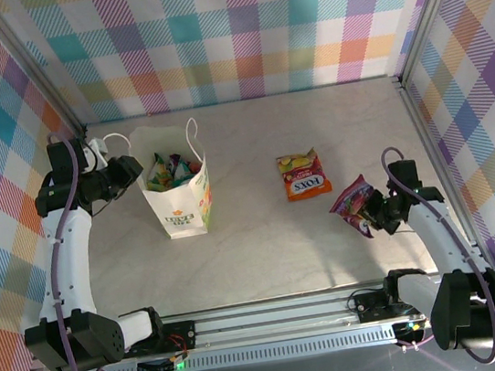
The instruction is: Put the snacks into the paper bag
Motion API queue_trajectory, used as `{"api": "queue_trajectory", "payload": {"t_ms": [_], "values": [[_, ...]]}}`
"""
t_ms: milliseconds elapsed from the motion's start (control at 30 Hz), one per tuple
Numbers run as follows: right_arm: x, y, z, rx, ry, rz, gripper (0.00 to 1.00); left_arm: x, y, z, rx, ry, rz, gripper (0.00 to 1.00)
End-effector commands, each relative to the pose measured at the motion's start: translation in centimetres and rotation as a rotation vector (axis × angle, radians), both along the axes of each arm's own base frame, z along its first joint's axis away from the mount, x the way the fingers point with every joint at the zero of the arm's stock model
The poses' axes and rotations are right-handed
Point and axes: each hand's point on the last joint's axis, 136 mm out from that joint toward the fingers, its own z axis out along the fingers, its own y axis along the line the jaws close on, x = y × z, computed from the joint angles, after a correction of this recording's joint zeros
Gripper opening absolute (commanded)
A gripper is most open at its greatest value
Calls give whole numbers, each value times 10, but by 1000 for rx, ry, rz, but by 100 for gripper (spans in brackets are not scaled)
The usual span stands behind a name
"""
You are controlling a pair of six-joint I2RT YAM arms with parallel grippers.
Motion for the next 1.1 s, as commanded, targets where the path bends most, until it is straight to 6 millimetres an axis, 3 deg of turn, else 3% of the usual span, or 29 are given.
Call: {"api": "queue_trajectory", "payload": {"t_ms": [0, 400, 833, 1067], "values": [[14, 8, 27, 0, -86, 51, 17, -1, -1, 19, 14, -52, -3, 32], [50, 48, 92, -97, -246, 224, 17, 1, 4, 14, 25, -47, 19, 33], [98, 116, 189, -118, -518, 400, 17, 2, 4, 14, 19, -45, 31, 33], [113, 159, 238, -117, -647, 508, 17, 4, 5, 15, 19, -53, 33, 33]]}}
